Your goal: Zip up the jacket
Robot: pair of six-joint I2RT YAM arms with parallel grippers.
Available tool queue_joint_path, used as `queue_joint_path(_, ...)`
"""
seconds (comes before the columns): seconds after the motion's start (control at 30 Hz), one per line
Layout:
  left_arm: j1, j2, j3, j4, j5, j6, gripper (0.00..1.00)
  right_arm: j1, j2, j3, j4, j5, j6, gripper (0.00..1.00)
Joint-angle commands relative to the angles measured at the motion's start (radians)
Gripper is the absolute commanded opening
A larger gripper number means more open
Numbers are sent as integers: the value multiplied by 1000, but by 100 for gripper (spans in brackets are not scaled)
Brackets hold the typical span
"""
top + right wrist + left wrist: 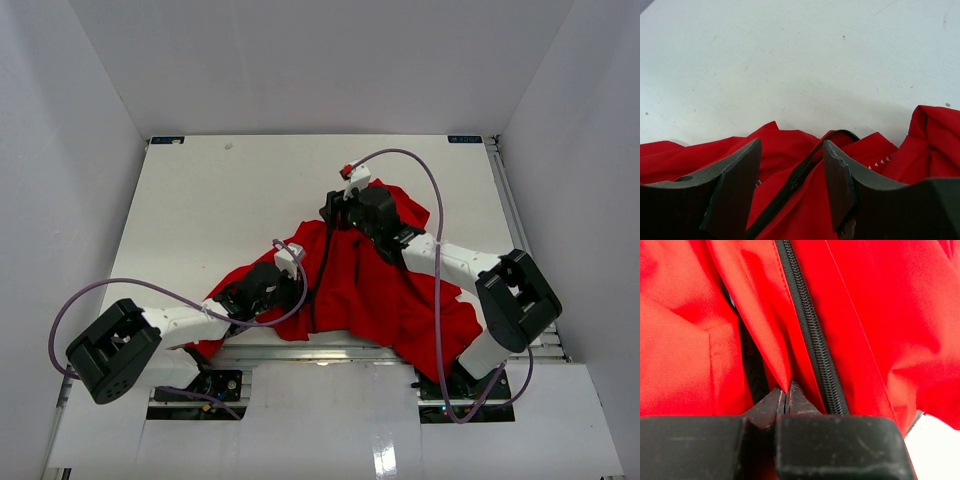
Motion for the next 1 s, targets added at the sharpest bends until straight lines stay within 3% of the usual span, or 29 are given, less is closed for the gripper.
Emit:
queue_joint_path(0.0,-8,-2,-13,27,-37,-2,0,-12,72,80,-80,15,-32,55)
queue_joint_path(0.17,-11,10,-16,32,-53,-2,0,-35,121,120,-70,-166,-138,48)
queue_joint_path(0.3,-11,30,-15,32,-63,-4,0,-135,142,136,-51,-502,-248,55)
queue_joint_path(0.43,-12,47,-8,36,-62,-2,0,-246,202,225,-141,-776,-288,59)
queue_joint_path(0.67,-13,51,-1,38,-62,5,0,-284,336,414,-402,-983,-492,63)
queue_joint_path(0.97,-16,54,-4,42,-71,5,0,-262,424,536,-592,-995,-579,62)
